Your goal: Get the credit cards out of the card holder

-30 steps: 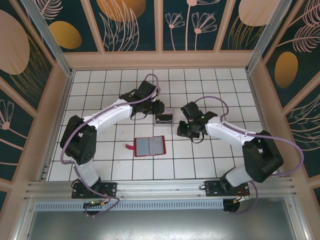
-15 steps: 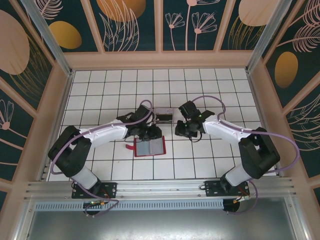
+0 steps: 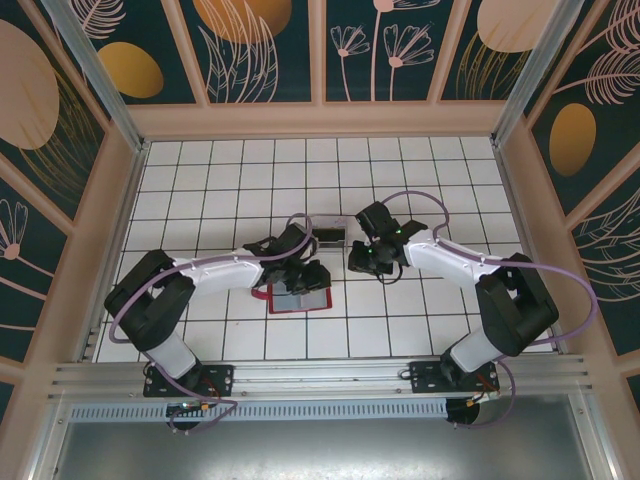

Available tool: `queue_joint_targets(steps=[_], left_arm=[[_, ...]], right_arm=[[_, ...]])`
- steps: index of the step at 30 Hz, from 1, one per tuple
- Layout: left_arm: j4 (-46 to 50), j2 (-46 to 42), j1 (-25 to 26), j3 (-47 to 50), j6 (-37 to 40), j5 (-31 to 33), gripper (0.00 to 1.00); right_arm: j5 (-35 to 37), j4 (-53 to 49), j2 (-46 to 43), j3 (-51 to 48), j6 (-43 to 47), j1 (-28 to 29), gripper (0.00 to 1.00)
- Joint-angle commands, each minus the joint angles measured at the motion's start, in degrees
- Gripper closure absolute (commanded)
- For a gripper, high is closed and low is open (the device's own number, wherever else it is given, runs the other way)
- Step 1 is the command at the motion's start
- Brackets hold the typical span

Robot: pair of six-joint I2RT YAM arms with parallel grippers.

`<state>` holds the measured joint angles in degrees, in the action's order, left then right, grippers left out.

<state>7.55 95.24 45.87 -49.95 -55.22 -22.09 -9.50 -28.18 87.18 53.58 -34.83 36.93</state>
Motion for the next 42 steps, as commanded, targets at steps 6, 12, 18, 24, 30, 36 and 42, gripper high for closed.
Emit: queue_joint_targets(steps=[6, 12, 18, 24, 30, 36, 42], left_arm=[[-1.5, 2.3, 0.4, 1.9, -1.2, -0.5, 0.79], [0.9, 2.6, 0.4, 1.4, 0.0, 0.6, 0.79], [5.2, 2.5, 0.3, -0.2, 1.7, 2.6, 0.79], [6.6, 2.1, 0.4, 0.1, 2.3, 3.2, 0.78], [9.8, 2.4, 0.3, -0.4, 3.4, 5.5, 0.77], [12.1, 1.5, 0.4, -0.7, 4.1, 6.5, 0.76], [15.9, 1.4, 0.5, -1.6, 4.6, 9.0, 0.76]], right_arm=[[0.0, 0.4, 0.6, 1.0, 1.2, 0.5, 0.77], [0.1, 0.2, 0.8, 1.3, 1.3, 0.5, 0.77], [-0.1, 0.4, 0.8, 1.1, 1.2, 0.5, 0.77], [0.0, 0.3, 0.8, 1.5, 1.3, 0.5, 0.77], [-0.3, 0.4, 1.7, 1.7, 1.6, 0.6, 0.77], [-0.3, 0.6, 1.8, 1.5, 1.6, 0.6, 0.77], [-0.6, 0.8, 2.0, 1.6, 1.9, 0.6, 0.77]])
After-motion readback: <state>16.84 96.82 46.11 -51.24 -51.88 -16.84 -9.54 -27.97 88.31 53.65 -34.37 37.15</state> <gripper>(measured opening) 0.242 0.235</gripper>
